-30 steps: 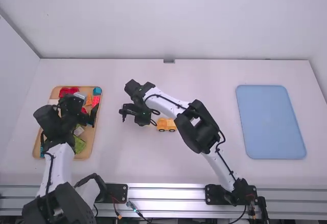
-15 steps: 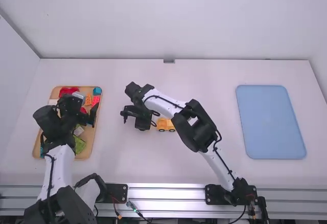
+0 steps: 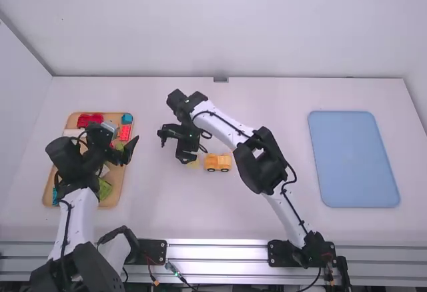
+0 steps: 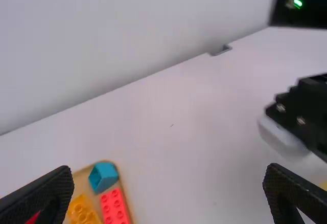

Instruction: Assemble lego blocks to make yellow taxi

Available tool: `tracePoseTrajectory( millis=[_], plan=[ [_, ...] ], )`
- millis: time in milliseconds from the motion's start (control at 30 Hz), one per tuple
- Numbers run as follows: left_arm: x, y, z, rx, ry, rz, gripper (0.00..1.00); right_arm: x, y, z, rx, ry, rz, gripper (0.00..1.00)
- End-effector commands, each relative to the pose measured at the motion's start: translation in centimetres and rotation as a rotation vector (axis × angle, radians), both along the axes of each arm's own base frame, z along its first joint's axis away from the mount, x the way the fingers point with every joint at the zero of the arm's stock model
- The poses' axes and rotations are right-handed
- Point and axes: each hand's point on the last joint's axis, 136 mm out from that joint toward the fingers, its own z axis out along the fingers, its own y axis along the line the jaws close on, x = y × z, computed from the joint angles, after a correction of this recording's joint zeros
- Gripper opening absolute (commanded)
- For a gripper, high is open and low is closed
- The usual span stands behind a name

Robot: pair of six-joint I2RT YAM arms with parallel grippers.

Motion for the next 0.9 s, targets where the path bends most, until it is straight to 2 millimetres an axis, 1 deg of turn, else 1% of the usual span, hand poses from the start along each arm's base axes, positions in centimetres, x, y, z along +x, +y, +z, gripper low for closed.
tracePoseTrajectory(
  millis=[0, 67, 133, 167, 200, 233, 300, 367, 433, 500, 567, 600, 633, 667, 733, 833, 867],
  plan=[
    [-0.1, -1.8, -0.2, -0.026, -0.003, -0.099, 0.99, 1.4, 0.1, 4.4, 0.139, -0.006, 0.013, 0.99],
    [0.2, -2.4, -0.6, -0.035, 0.013, -0.121, 0.99, 3.1, -0.8, 5.5, 0.145, -0.037, -0.064, 0.99],
    [0.7, -3.3, -1.3, -0.045, 0.032, -0.157, 0.99, 4.3, -2.5, 6.7, 0.119, -0.067, -0.138, 0.99],
    [0.9, -3.7, -1.5, -0.048, 0.039, -0.172, 0.99, 4.6, -3.0, 7.1, 0.109, -0.076, -0.157, 0.99],
    [1.4, -4.6, -2.1, -0.051, 0.048, -0.207, 0.99, 4.9, -3.8, 7.7, 0.103, -0.083, -0.179, 0.99],
    [1.5, -4.8, -2.2, -0.049, 0.049, -0.217, 0.99, 5.0, -3.9, 7.9, 0.107, -0.084, -0.182, 0.99],
    [1.8, -6.6, -3.2, -0.013, 0.05, -0.297, 0.99, 5.2, -4.5, 8.2, 0.109, -0.082, -0.19, 0.99],
    [1.8, -8.8, -4.0, 0.007, 0.05, -0.4, 0.99, 5.4, -5.3, 8.0, 0.098, -0.076, -0.223, 0.99],
    [2.1, -10.3, -4.8, 0.02, 0.066, -0.462, 0.99, 5.4, -5.8, 7.8, 0.098, -0.078, -0.242, 0.99],
    [2.4, -11.1, -5.5, 0.035, 0.086, -0.494, 0.99, 5.9, -6.3, 7.4, 0.098, -0.105, -0.287, 0.99],
    [2.7, -12.3, -6.2, 0.05, 0.111, -0.545, 0.99, 7.2, -7.4, 7.1, 0.084, -0.18, -0.371, 0.99],
    [2.8, -12.8, -6.5, 0.053, 0.123, -0.568, 0.99, 7.3, -8.0, 7.2, 0.081, -0.213, -0.394, 0.99],
    [2.9, -13.3, -6.9, 0.056, 0.135, -0.601, 0.99, 7.1, -8.7, 7.3, 0.08, -0.246, -0.403, 0.99],
    [2.8, -14.1, -7.2, 0.062, 0.149, -0.649, 0.99, 6.2, -9.1, 7.8, 0.107, -0.271, -0.401, 0.99],
    [2.4, -14.8, -7.7, 0.078, 0.158, -0.712, 0.99, 5.3, -9.8, 8.1, 0.133, -0.299, -0.398, 0.99],
    [1.3, -16.0, -8.3, 0.12, 0.156, -0.824, 0.99, 4.7, -11.4, 8.1, 0.184, -0.344, -0.435, 0.99],
    [0.4, -16.6, -8.8, 0.156, 0.144, -0.894, 0.99, 4.4, -12.3, 7.7, 0.219, -0.352, -0.45, 0.99]
  ],
)
